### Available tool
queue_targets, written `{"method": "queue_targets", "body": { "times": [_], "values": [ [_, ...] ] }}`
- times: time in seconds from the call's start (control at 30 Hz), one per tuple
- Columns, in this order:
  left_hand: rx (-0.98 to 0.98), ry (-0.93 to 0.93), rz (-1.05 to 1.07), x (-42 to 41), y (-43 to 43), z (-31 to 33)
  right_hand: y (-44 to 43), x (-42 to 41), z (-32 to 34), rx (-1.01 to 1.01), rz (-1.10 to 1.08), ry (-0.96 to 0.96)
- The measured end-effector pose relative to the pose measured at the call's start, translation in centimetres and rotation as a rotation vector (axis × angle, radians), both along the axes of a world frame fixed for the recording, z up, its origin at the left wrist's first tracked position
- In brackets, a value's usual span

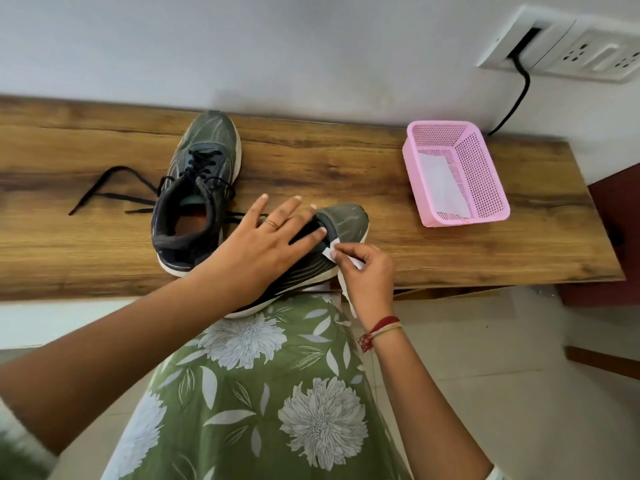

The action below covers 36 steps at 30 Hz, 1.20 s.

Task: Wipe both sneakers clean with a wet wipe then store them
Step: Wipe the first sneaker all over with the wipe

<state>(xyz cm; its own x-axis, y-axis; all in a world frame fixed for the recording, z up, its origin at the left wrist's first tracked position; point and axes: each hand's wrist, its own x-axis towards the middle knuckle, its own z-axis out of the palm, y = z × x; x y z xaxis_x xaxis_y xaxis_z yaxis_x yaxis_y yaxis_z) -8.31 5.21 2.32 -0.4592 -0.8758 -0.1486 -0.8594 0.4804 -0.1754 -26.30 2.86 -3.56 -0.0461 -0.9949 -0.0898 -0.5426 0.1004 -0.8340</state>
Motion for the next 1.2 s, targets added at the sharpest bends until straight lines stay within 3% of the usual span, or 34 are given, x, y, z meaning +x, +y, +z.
{"method": "queue_targets", "body": {
  "times": [0.1, 0.23, 0.37, 0.47, 0.57, 0.67, 0.83, 1.0, 1.1, 1.2],
  "values": [
    [0.185, -0.144, -0.098, -0.2, -1.6, -1.1, 0.0, -0.1, -0.1, -0.032, -0.073, -0.072],
    [0.031, 0.03, -0.276, 1.3, -2.9, -3.7, 0.3, 0.1, -0.5, -0.068, -0.067, -0.031],
    [0.106, 0.122, -0.284, 4.0, -4.3, -4.9, 1.0, 1.5, -0.2, -0.167, 0.119, 0.126],
    [0.051, 0.164, -0.34, 4.4, -4.9, -5.2, 0.9, 1.8, 0.5, -0.23, 0.329, 0.313],
    [0.018, 0.185, -0.324, 4.1, -4.5, -5.9, -0.9, 0.0, 0.9, -0.183, 0.258, 0.485],
    [0.019, 0.226, -0.306, 4.1, -4.6, -6.0, -1.8, -0.6, 1.1, -0.133, 0.133, 0.467],
    [0.015, 0.257, -0.324, 3.9, -4.8, -6.2, 0.5, 1.1, 1.4, -0.033, 0.333, 0.379],
    [-0.002, 0.256, -0.36, 4.0, -4.8, -6.3, -1.7, -0.5, 1.3, -0.031, 0.096, 0.424],
    [-0.015, 0.256, -0.364, 4.3, -4.8, -6.5, 0.1, 1.3, 1.4, 0.042, 0.244, 0.297],
    [-0.025, 0.266, -0.373, 4.1, -4.9, -6.7, -0.2, 0.3, 1.5, 0.027, 0.284, 0.406]
  ]
}}
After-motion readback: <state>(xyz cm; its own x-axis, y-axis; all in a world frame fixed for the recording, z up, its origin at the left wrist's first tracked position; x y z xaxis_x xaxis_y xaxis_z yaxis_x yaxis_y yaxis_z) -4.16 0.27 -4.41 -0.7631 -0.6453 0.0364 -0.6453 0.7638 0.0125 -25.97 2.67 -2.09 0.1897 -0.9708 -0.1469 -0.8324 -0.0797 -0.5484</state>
